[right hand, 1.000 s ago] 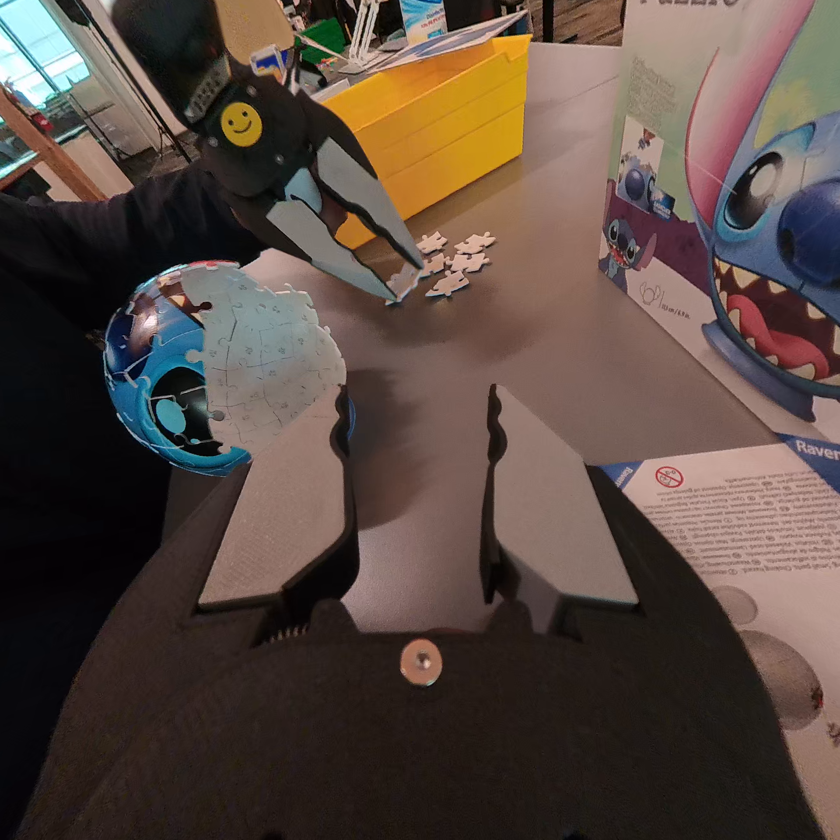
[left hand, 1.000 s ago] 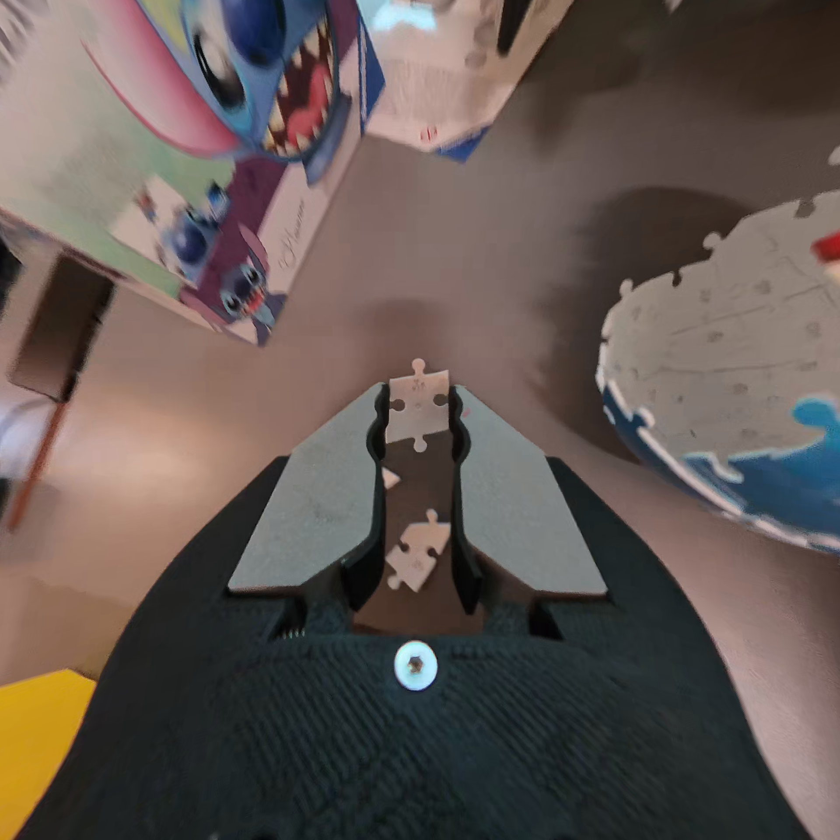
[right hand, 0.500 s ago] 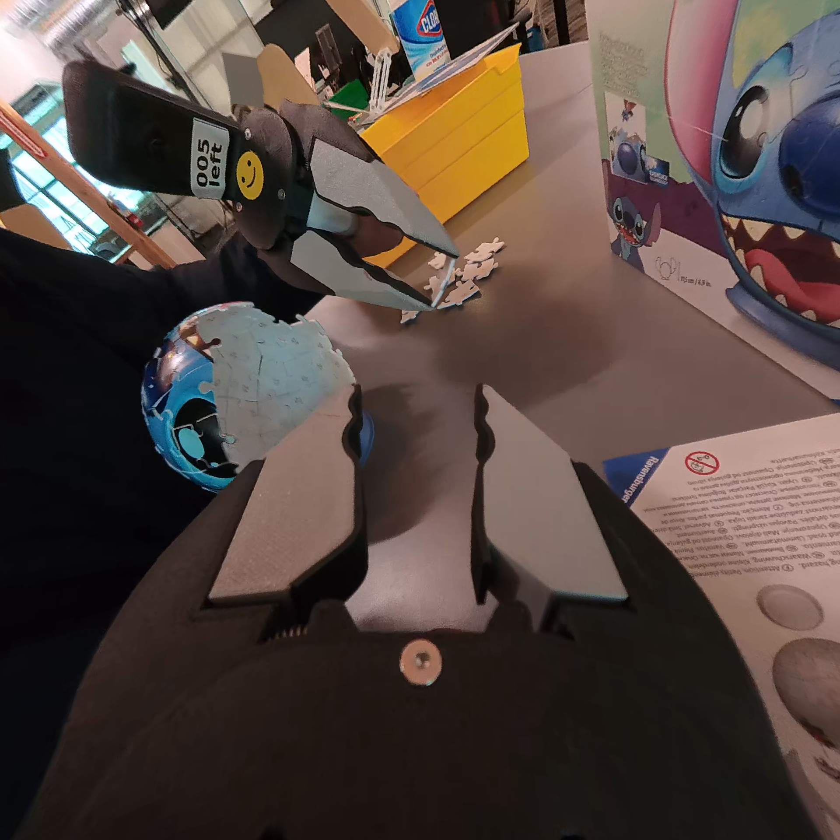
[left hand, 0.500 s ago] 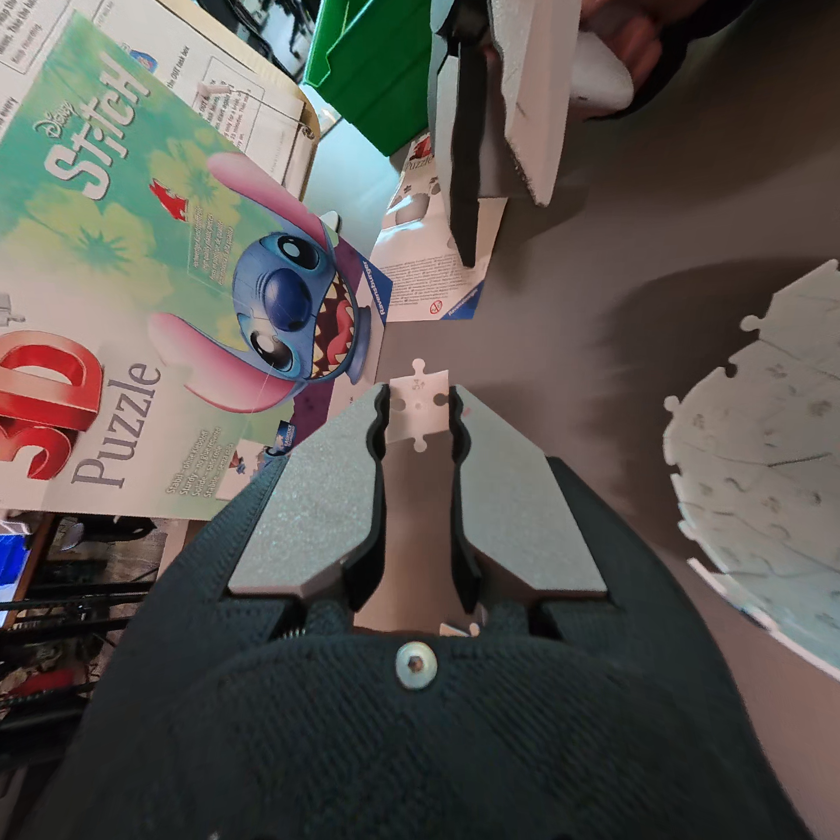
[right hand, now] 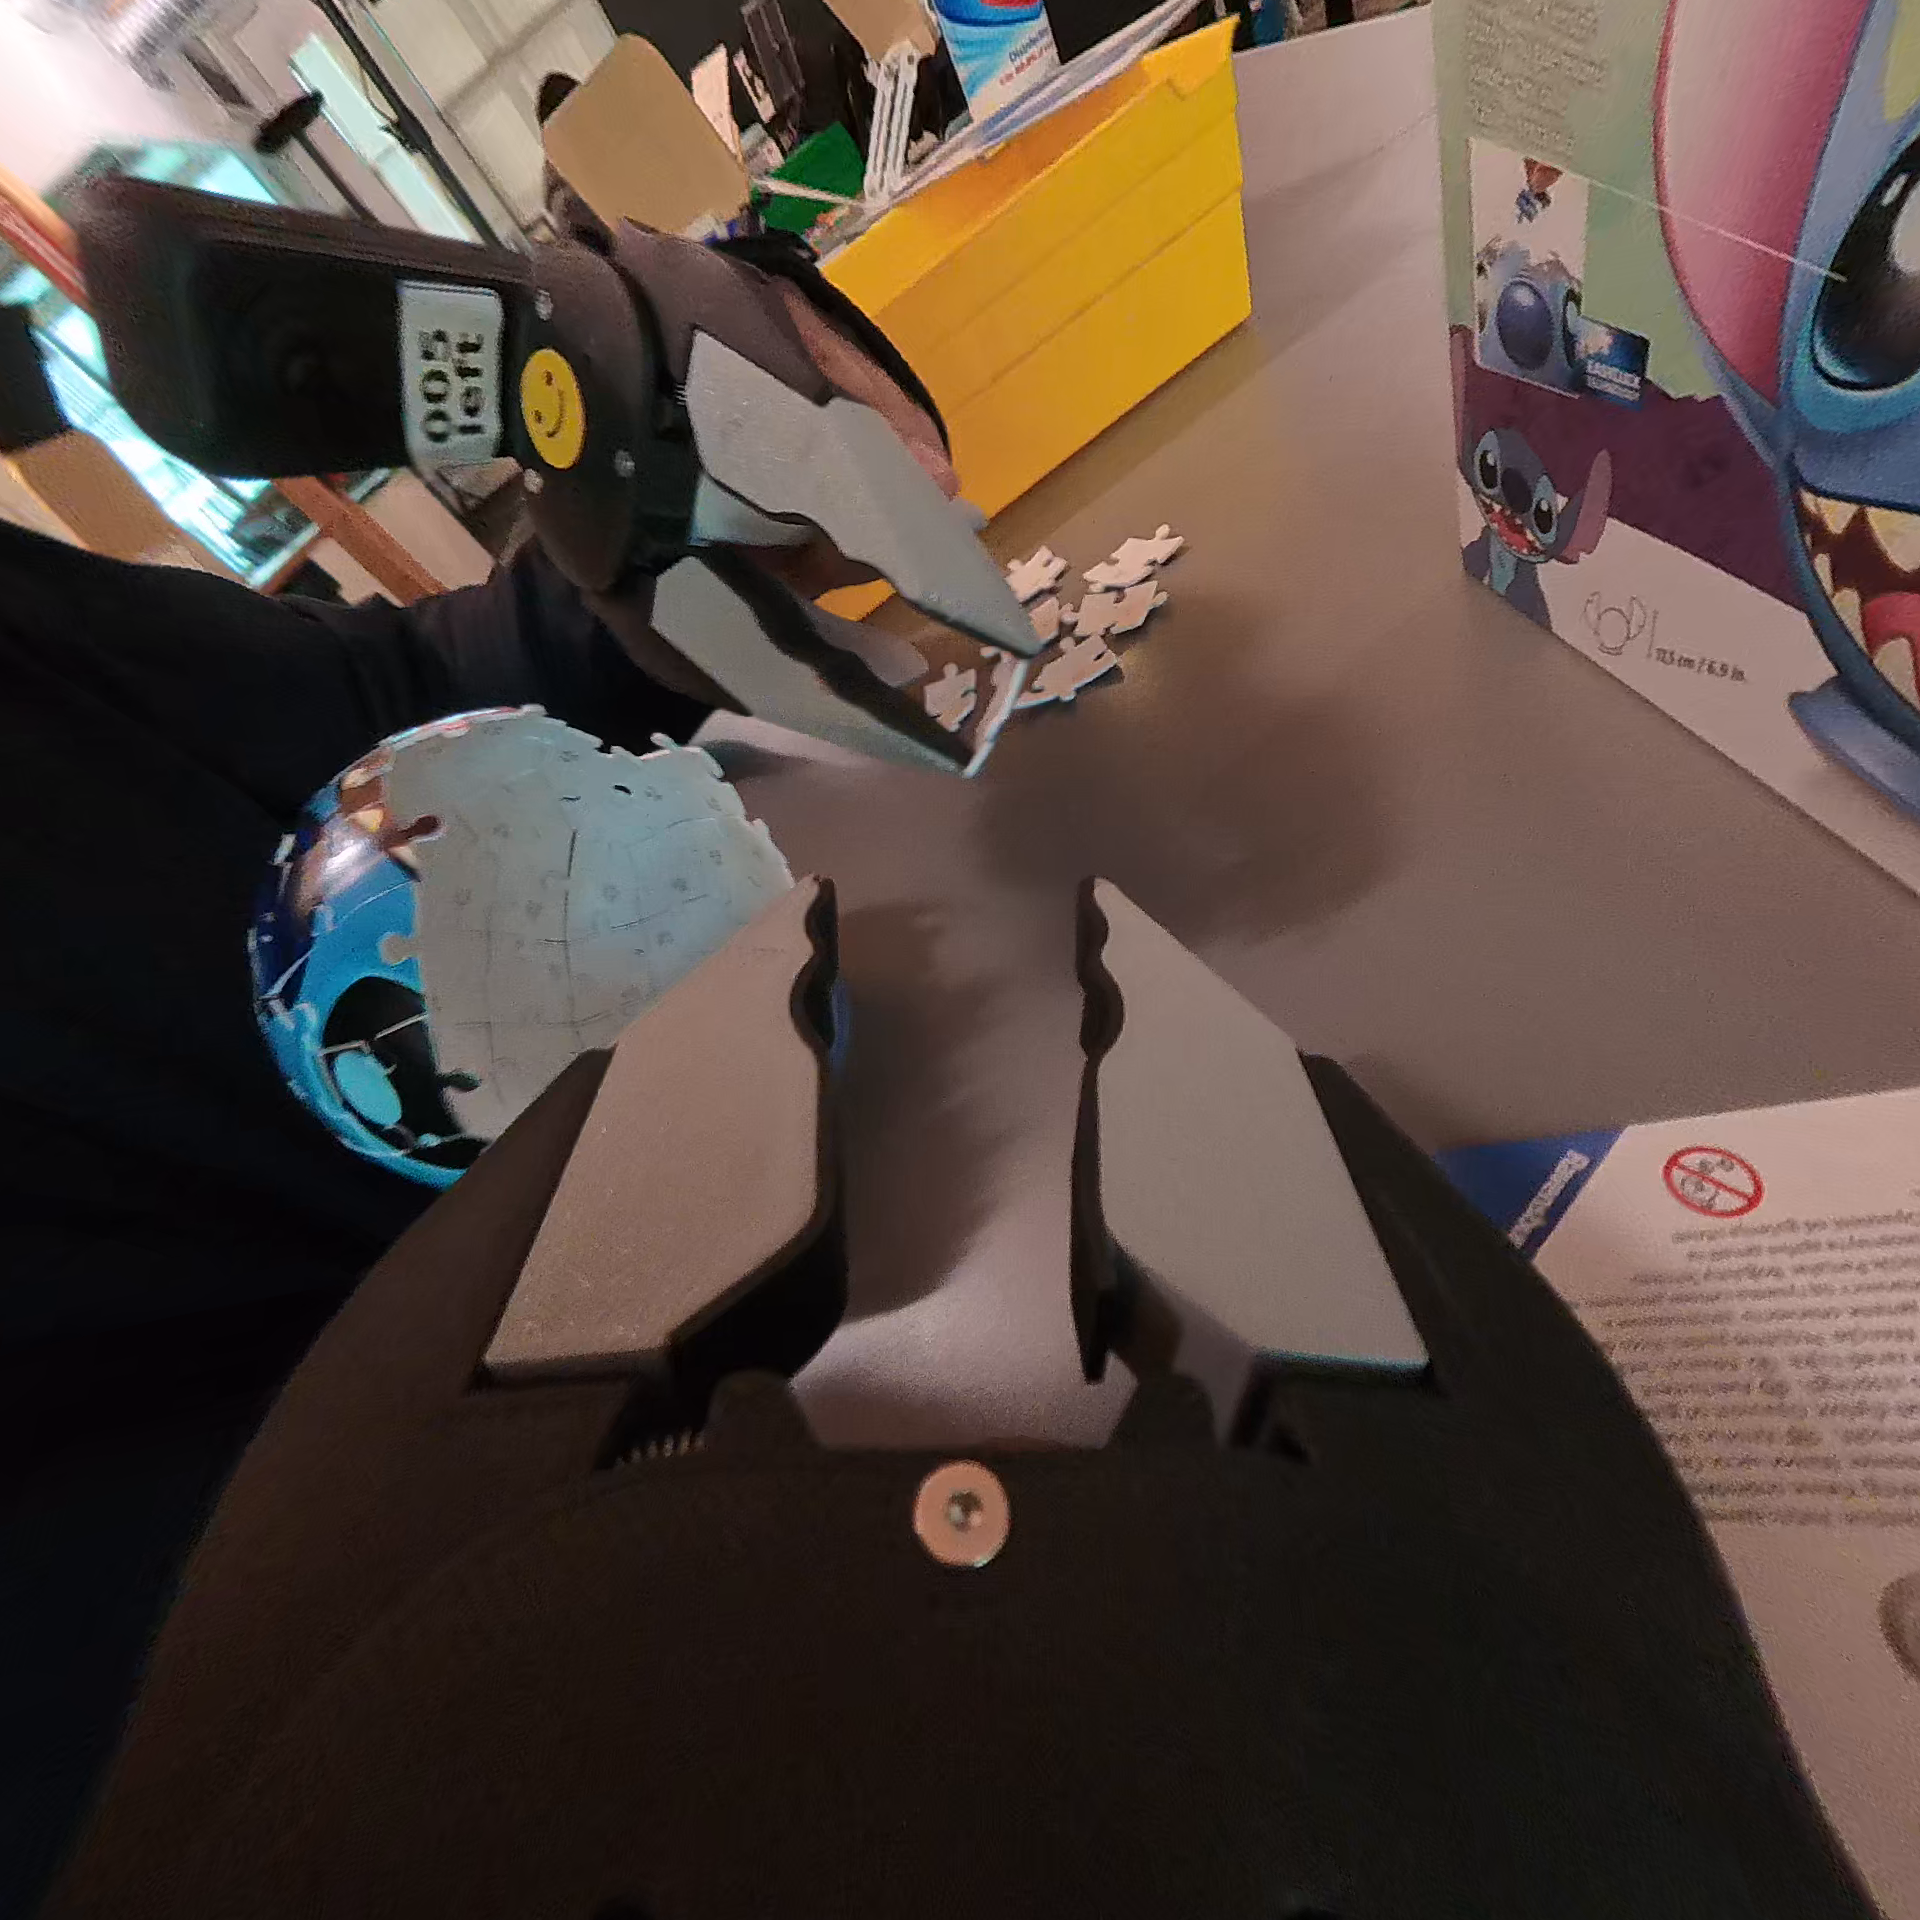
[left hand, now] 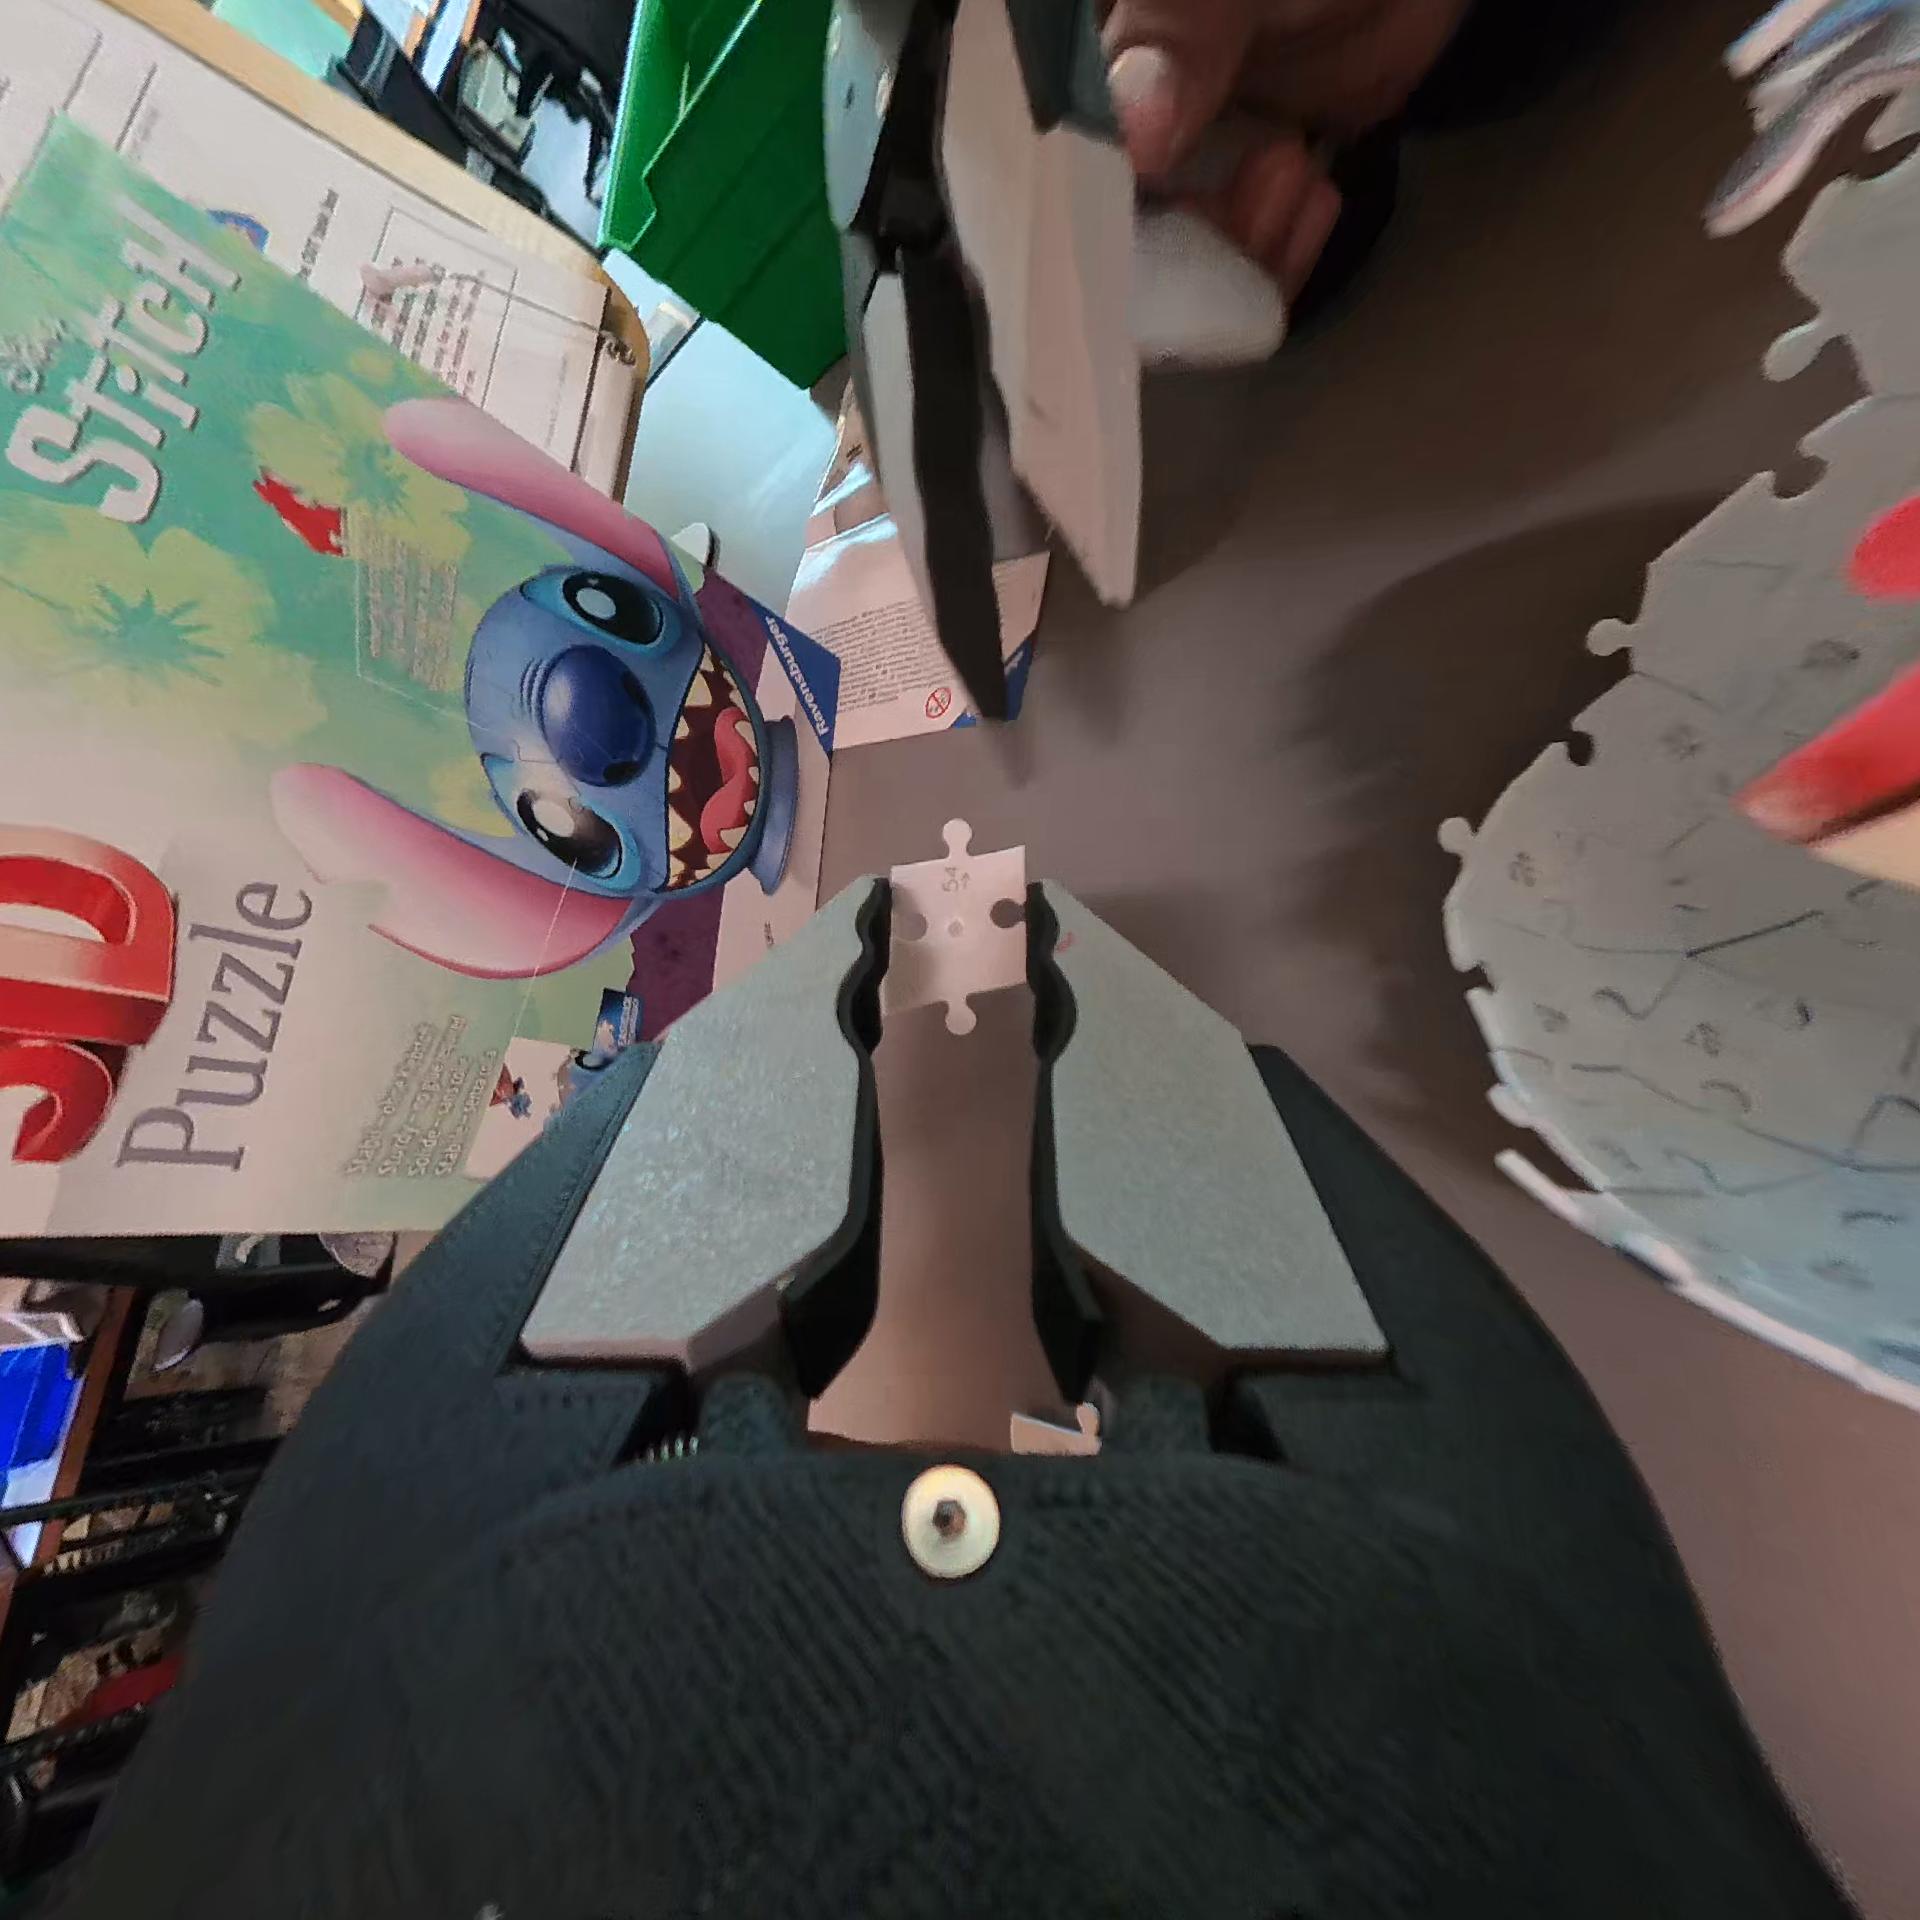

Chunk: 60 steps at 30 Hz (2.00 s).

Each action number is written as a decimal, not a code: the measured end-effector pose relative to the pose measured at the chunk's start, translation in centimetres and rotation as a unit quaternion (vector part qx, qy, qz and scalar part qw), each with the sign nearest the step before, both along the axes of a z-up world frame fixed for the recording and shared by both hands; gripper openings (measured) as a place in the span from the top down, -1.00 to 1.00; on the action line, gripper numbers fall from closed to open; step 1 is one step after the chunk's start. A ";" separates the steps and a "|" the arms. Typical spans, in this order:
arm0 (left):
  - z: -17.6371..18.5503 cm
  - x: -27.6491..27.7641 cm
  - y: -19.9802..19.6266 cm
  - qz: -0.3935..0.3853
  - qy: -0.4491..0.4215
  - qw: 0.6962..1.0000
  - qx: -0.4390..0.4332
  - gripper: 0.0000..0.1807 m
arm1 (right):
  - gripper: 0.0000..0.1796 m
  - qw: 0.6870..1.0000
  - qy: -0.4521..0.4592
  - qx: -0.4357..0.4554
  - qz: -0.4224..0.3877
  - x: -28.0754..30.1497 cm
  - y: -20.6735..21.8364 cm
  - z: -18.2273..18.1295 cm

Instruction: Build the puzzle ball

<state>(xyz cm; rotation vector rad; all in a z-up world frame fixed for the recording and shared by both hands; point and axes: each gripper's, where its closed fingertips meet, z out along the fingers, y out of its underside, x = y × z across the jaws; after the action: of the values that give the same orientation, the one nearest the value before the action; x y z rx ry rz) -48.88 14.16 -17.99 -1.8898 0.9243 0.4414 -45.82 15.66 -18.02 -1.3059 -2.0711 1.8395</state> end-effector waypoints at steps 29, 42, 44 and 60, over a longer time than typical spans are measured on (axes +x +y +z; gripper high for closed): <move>4.2 -1.3 0.3 0.029 -0.052 0.998 0.033 0.73 | 1.00 0.996 0.030 -0.070 -0.052 -2.7 -0.6 2.6; 3.1 0.7 -0.3 0.035 -0.337 0.935 -0.108 0.93 | 1.00 0.993 0.096 -0.045 -0.058 -2.0 -1.4 4.0; 3.2 1.1 -0.3 0.027 -0.349 0.931 -0.107 1.00 | 1.00 0.992 0.100 -0.046 -0.060 -1.9 -1.3 4.1; 1.6 0.0 -0.5 0.067 -0.400 0.901 -0.156 0.87 | 1.00 0.996 0.060 -0.058 -0.036 -1.7 -1.9 2.5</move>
<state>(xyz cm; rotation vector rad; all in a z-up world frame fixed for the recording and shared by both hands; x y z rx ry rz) -48.85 13.66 -16.39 -2.1496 0.3140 -0.4298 -47.53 13.75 -15.50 -1.2435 -1.8595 1.9803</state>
